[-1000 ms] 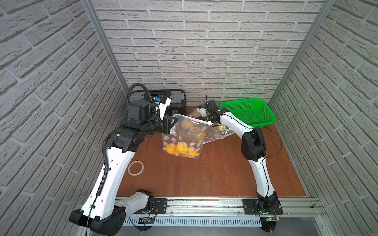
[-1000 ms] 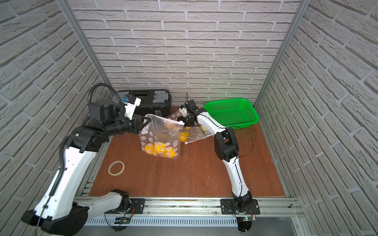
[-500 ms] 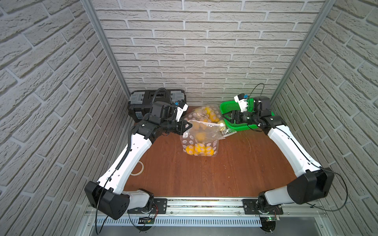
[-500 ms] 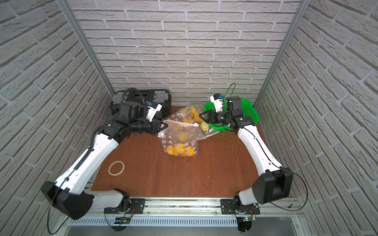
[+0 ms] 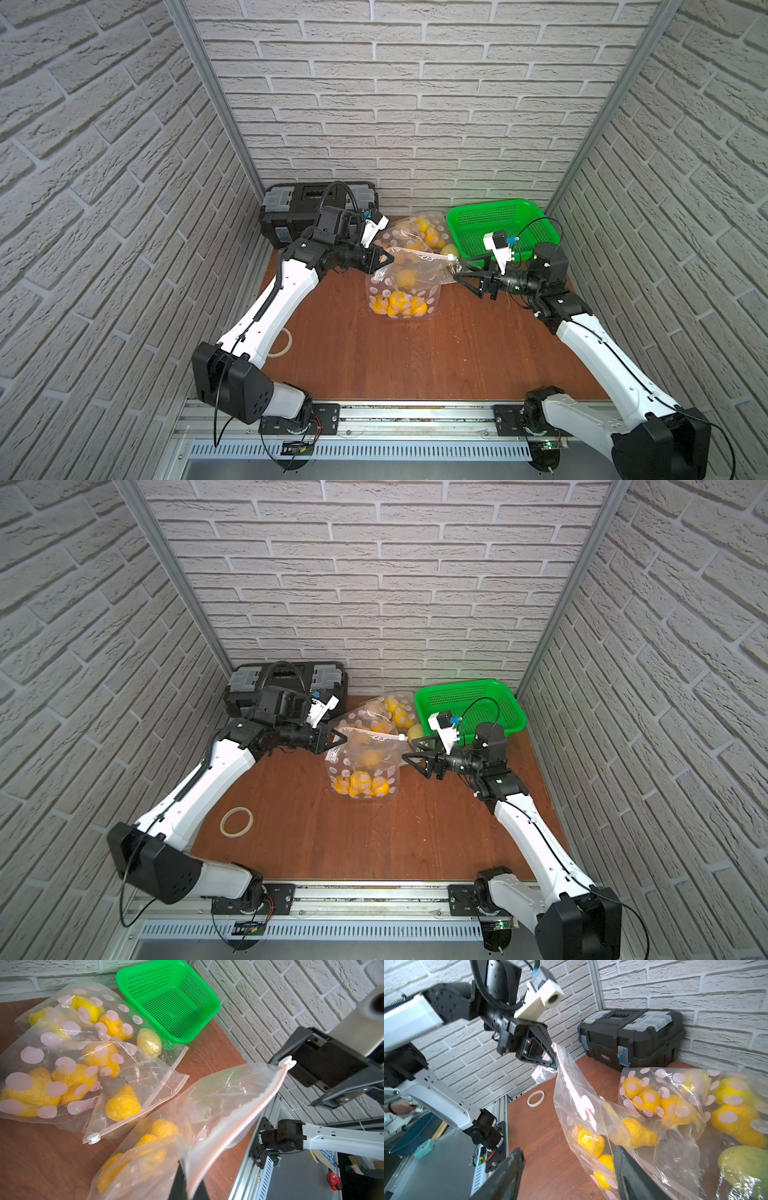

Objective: Open the zip-top bag and take out the pear
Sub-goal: Unzip the zipper on the zipper food storage bag.

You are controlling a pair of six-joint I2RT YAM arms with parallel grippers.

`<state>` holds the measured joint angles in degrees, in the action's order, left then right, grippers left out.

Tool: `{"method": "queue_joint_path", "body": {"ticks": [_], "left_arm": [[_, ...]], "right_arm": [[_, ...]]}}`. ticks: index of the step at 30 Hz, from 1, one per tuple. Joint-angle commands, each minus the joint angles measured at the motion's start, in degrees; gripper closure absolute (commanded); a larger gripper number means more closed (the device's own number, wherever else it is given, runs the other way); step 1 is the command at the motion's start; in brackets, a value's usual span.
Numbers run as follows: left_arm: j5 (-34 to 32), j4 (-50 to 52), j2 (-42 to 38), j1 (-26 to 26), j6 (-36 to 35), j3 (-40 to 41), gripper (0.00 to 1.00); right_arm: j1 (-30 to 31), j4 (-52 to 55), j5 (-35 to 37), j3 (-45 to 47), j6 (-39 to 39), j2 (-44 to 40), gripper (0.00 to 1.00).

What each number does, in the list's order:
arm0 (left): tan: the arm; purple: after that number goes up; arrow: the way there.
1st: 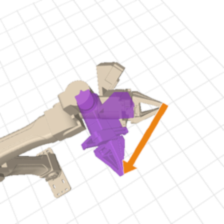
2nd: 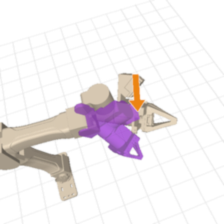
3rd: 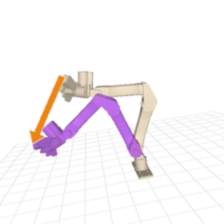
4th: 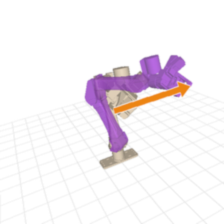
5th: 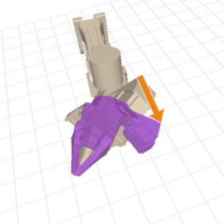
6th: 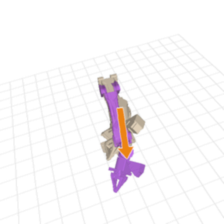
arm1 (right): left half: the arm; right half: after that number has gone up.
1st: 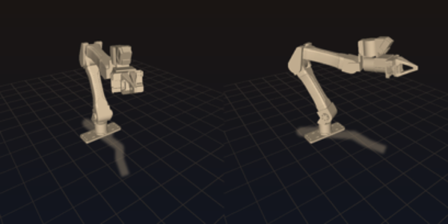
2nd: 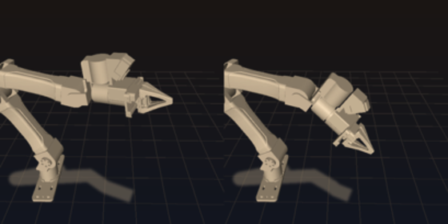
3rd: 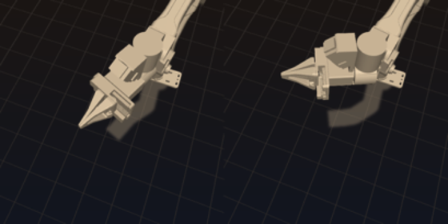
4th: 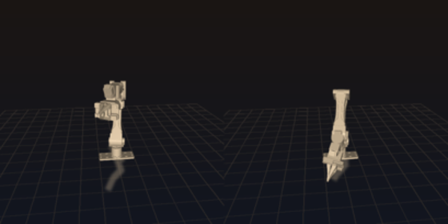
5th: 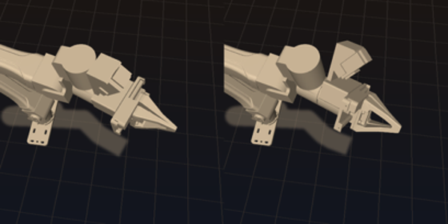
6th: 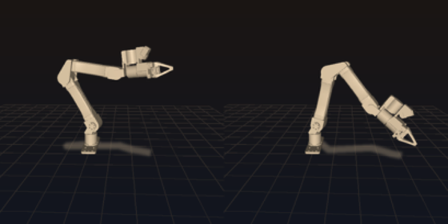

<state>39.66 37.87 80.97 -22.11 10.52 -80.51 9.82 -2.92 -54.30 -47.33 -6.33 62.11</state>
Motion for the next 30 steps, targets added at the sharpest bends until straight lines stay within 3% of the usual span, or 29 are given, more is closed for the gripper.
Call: {"method": "queue_joint_path", "body": {"ticks": [1, 6, 11, 14, 16, 18, 22, 29, 30], "left_arm": [[5.00, 1.72, 0.44, 0.78, -3.84, 0.26, 1.00], [6.59, 2.17, 0.35, 1.86, -4.55, 0.70, 1.00], [6.25, 2.57, -0.96, 3.52, -4.80, 1.69, 1.00], [6.45, 2.10, -2.02, 4.40, -4.83, 2.62, 1.00], [6.45, 1.95, -2.43, 4.71, -4.72, 2.98, 1.00], [6.44, 2.11, -2.71, 5.09, -4.84, 3.05, 1.00], [6.25, 2.90, -3.25, 5.38, -5.53, 3.14, 1.00], [4.69, 5.64, -5.23, 5.36, -8.32, 0.96, 1.00], [3.74, 5.78, -5.59, 5.15, -8.31, 0.17, 0.87]], "right_arm": [[1.84, -14.68, -1.52, 0.02, 3.23, 3.41, 0.29], [6.10, -18.60, -4.49, -3.68, 5.11, 12.26, 0.35], [6.88, -21.89, -3.97, -4.86, 4.05, 16.40, 0.63], [6.90, -20.95, -3.79, -4.70, 5.24, 16.42, 0.75], [6.87, -19.88, -3.79, -4.79, 5.81, 16.37, 0.77], [6.81, -18.26, -3.46, -4.95, 6.70, 15.91, 0.88], [6.74, -15.03, -2.27, -5.69, 8.19, 14.84, 0.97], [6.84, -5.65, -3.47, -10.37, 9.97, 13.19, 0.97], [6.85, -3.71, -3.80, -11.52, 10.25, 13.23, 0.97]]}}
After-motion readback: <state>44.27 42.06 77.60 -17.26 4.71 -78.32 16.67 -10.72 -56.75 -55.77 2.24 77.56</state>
